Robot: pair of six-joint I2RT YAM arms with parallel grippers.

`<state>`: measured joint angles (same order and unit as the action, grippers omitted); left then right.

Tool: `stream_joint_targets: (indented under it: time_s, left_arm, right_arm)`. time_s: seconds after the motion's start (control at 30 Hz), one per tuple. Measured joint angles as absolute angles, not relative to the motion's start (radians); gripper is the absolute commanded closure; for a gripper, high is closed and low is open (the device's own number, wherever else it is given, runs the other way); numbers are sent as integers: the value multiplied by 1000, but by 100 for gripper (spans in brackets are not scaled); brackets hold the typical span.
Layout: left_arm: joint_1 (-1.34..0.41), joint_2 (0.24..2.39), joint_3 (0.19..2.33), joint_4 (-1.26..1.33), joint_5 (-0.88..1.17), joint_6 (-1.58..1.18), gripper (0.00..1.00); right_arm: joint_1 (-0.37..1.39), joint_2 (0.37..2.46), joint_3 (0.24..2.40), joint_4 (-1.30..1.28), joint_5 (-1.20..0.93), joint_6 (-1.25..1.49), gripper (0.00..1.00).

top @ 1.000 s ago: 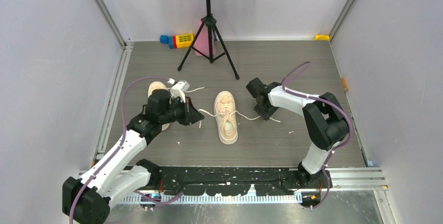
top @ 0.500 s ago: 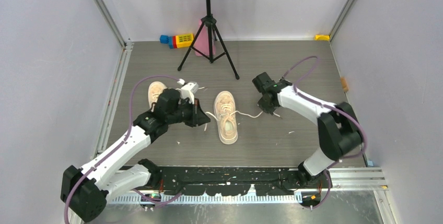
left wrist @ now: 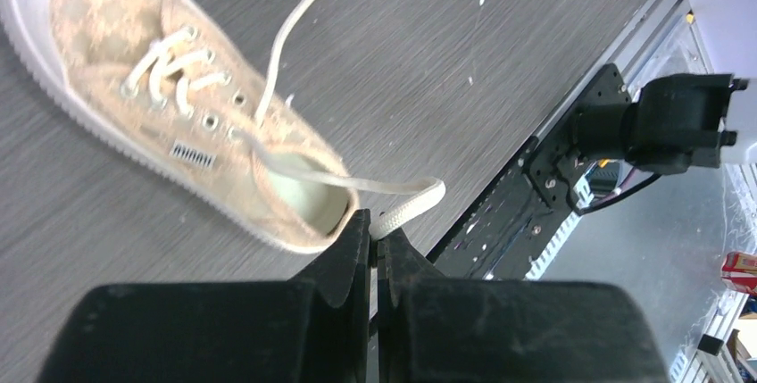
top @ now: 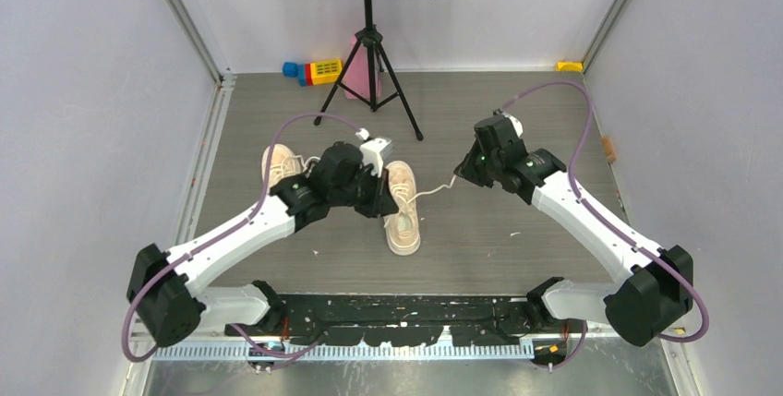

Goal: Tie the shoes

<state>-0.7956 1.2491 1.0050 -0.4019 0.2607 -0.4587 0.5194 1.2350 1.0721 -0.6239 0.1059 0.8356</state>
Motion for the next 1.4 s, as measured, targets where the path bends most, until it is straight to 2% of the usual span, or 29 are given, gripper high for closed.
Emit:
stream_joint_targets:
  time_s: [0.33,0.47,0.5,0.57,0.6,0.67,0.7,0.93,1.03,1.17,1.3,1.37,1.4]
  left_arm:
    - [-964,1581,1275,-509,160,-451,100]
    - [-972,1664,1349,-587,113,-418,100]
    - [-971,1680,1375,-606,110,-413,93]
    - [-971,1710,1429,-623,110,-411,66]
    - [-970,1722,1449,-629,102,-421,58]
    - [-965,1730,1455,-630,87,-442,47]
    - [-963,1730,1451,-640,80,-441,46]
    - [-944,1650,1363,-641,126,-408,47]
    - [-892,1564,1316,-645,172,-366,52]
    - [-822,1501,1306,-655,217,-241,50]
    - [-821,1514,1306,-655,263,-88,49]
    - [-824,1525,1302,-645,289,-10,52]
    - [-825,1532,1301,-640,297,26,57]
  right_arm:
    - [519,1252,1091,-602,-50,761,100]
    - [519,1253,1091,-595,-58,756,100]
    - [519,1256,1091,-593,-58,754,100]
    - [516,1274,1100,-591,-58,744,100]
    - [513,1291,1113,-595,-59,737,100]
    - [507,1320,1135,-607,-57,713,100]
    - [500,1332,1146,-615,-60,709,100]
    - [495,1351,1159,-604,-56,697,100]
    - [491,1351,1158,-604,-59,688,100]
    - [480,1350,1128,-591,-69,686,100]
    - [476,1347,1081,-591,-92,690,100]
    - [476,1336,1054,-596,-94,692,100]
    - [476,1330,1044,-601,-94,692,100]
